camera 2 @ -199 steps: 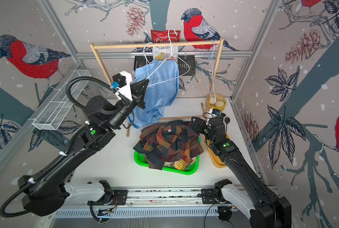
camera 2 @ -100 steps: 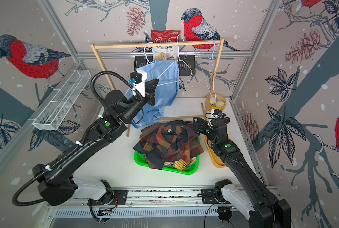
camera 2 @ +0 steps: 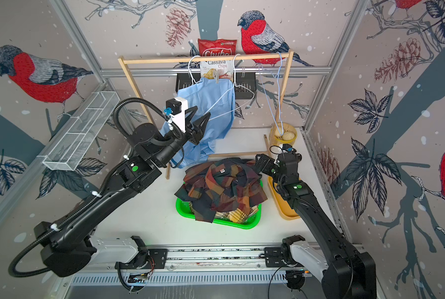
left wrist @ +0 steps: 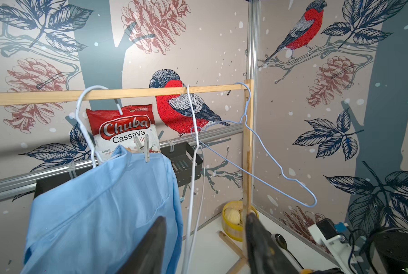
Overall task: Remove the clothespins securing long-sleeve shirts to the hanger
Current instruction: Place the hanger on the clothesline.
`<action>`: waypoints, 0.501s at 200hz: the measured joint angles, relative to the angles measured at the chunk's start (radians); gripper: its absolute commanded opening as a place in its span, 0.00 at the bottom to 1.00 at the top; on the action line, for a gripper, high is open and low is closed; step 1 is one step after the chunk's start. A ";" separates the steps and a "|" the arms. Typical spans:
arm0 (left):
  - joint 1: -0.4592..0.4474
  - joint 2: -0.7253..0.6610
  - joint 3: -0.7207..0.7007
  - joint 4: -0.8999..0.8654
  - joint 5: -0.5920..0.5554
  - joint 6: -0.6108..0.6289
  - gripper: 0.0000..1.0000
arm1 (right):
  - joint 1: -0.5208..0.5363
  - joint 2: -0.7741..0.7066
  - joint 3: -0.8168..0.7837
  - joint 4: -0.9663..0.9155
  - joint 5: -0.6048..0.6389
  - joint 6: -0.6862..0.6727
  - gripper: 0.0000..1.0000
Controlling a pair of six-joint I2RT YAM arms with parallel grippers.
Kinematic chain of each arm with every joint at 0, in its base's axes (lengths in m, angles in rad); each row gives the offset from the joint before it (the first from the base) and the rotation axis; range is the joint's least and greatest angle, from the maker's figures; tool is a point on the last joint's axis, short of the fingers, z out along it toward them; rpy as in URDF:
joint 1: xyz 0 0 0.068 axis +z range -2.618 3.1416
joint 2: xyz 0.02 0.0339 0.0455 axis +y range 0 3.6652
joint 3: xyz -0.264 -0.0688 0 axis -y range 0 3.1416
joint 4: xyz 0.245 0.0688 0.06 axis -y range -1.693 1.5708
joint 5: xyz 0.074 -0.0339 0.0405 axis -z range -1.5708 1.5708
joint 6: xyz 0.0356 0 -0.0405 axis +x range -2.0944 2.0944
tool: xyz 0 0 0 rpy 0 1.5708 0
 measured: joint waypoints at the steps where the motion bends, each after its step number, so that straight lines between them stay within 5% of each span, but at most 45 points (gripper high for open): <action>1: 0.000 0.000 0.000 0.000 0.000 0.000 0.72 | -0.003 0.003 0.000 0.000 -0.001 0.000 1.00; 55: 0.000 -0.075 -0.020 -0.065 -0.002 -0.005 0.81 | -0.091 0.179 0.005 0.046 -0.121 0.029 1.00; 100: 0.000 -0.257 -0.178 -0.148 -0.013 -0.025 0.82 | -0.077 0.326 0.006 0.129 -0.226 0.049 1.00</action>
